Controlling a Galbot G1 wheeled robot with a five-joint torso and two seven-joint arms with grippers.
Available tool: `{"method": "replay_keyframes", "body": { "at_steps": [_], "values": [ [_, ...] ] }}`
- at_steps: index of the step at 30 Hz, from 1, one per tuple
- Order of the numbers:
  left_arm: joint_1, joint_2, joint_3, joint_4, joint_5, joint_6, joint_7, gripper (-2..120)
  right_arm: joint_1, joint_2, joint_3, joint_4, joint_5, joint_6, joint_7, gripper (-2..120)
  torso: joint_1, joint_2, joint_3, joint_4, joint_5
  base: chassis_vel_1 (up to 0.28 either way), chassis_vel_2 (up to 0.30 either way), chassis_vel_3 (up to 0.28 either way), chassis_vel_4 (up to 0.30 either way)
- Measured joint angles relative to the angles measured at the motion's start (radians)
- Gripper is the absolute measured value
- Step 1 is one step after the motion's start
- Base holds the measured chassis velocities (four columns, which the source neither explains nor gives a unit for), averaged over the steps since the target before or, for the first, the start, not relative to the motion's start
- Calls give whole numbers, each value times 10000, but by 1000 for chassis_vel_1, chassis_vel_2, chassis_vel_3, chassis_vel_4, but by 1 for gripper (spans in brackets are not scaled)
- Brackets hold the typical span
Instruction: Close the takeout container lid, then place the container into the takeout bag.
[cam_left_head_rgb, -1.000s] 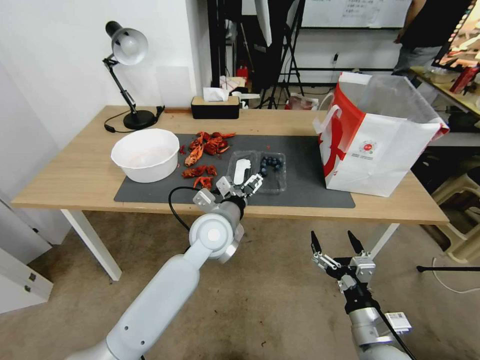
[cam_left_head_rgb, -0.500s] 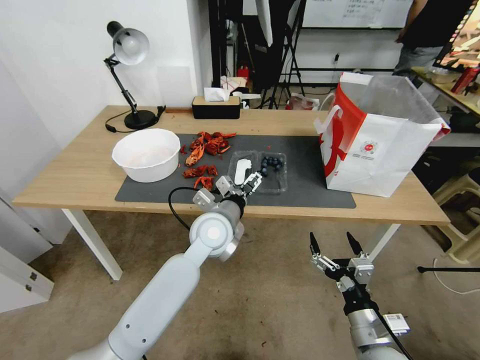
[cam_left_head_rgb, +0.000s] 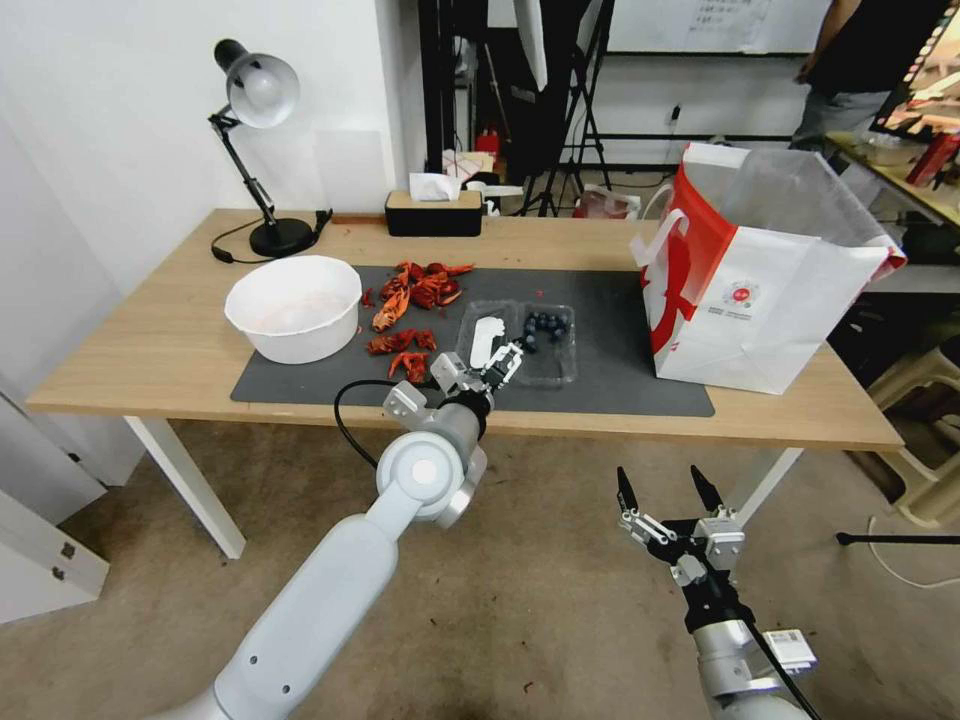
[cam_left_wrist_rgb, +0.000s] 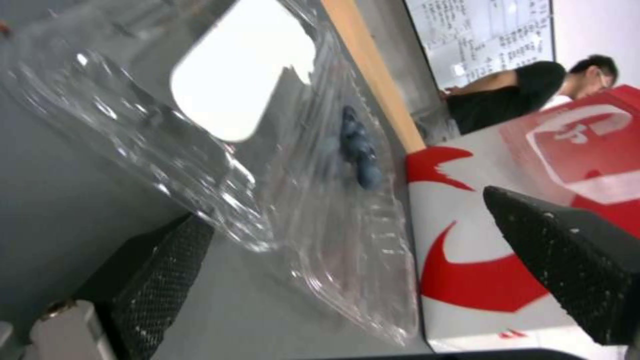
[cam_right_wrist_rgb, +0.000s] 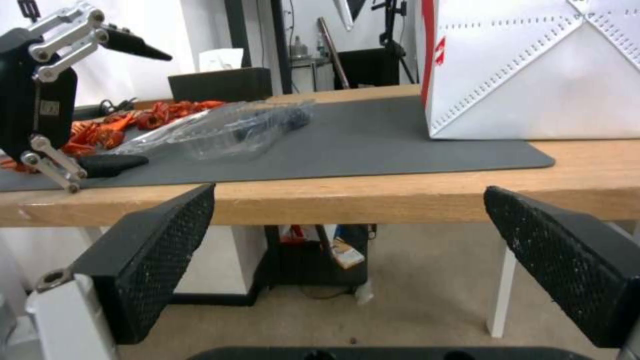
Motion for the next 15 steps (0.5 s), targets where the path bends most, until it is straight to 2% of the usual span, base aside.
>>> {"method": "replay_keyframes", "body": {
  "at_steps": [15],
  "values": [
    [224, 50, -75, -321, 92, -225, 865, 100, 3, 6, -48, -42, -43, 25, -18, 100, -5, 5, -5, 3, 2, 0, 0, 0, 0]
  ]
}}
